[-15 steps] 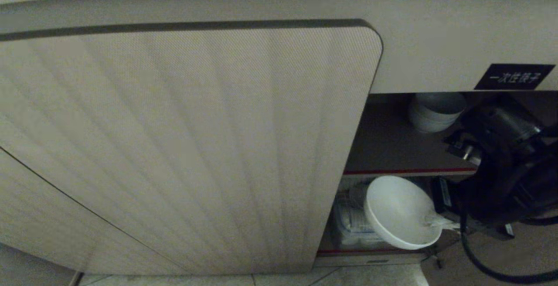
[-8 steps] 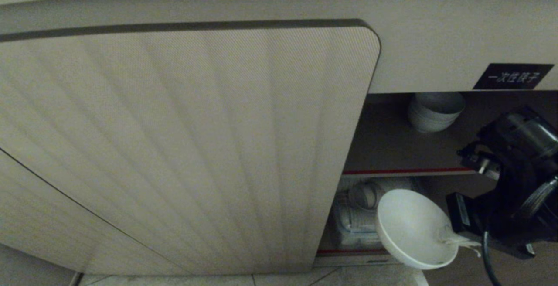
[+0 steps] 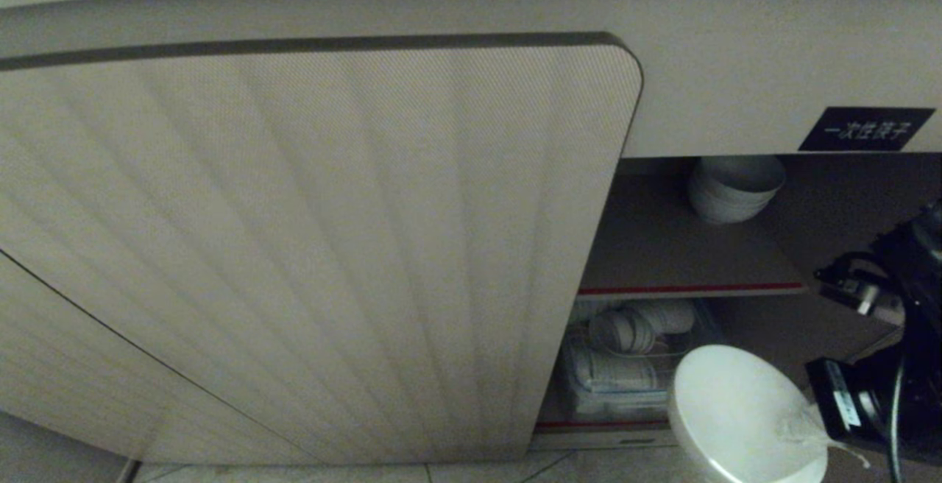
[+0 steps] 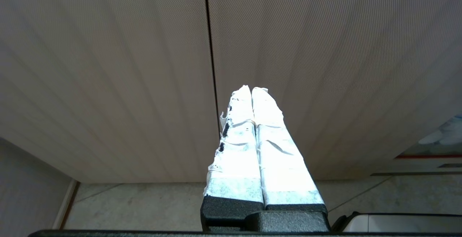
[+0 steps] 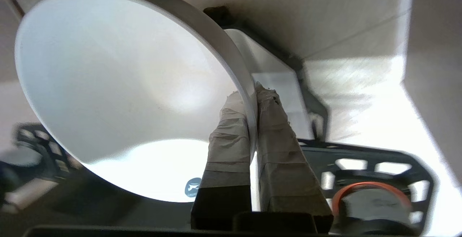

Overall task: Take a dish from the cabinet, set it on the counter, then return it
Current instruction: Place it on the table

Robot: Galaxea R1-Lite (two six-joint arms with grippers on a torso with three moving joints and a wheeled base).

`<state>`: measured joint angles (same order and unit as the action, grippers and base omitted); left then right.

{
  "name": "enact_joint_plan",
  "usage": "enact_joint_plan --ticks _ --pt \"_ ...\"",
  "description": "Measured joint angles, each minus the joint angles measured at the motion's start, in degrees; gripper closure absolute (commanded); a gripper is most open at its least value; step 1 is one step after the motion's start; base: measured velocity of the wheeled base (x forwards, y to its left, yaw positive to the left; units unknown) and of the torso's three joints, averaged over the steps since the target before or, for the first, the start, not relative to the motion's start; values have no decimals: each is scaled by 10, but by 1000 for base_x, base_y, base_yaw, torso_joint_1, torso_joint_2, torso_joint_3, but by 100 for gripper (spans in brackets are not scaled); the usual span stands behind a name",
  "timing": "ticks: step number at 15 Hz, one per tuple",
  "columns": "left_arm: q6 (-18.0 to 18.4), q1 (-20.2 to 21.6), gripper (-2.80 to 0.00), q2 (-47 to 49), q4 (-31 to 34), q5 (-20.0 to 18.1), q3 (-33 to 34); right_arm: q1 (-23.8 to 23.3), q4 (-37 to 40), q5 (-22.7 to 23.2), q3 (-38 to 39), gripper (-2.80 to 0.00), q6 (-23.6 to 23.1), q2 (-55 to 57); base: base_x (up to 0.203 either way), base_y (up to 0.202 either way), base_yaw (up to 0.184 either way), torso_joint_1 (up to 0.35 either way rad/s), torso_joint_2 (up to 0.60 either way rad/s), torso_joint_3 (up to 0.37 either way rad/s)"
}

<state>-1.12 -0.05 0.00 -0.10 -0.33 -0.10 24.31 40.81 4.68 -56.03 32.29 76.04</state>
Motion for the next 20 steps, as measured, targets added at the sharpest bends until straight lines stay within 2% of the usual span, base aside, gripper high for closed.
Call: enact_joint_plan --ticks 10,20 --pt "0 0 0 0 0 0 0 -3 -5 -2 101 0 -140 -124 0 0 0 0 0 0" --pt "0 0 0 0 0 0 0 -1 -6 19 181 0 -145 -194 0 0 0 0 0 0"
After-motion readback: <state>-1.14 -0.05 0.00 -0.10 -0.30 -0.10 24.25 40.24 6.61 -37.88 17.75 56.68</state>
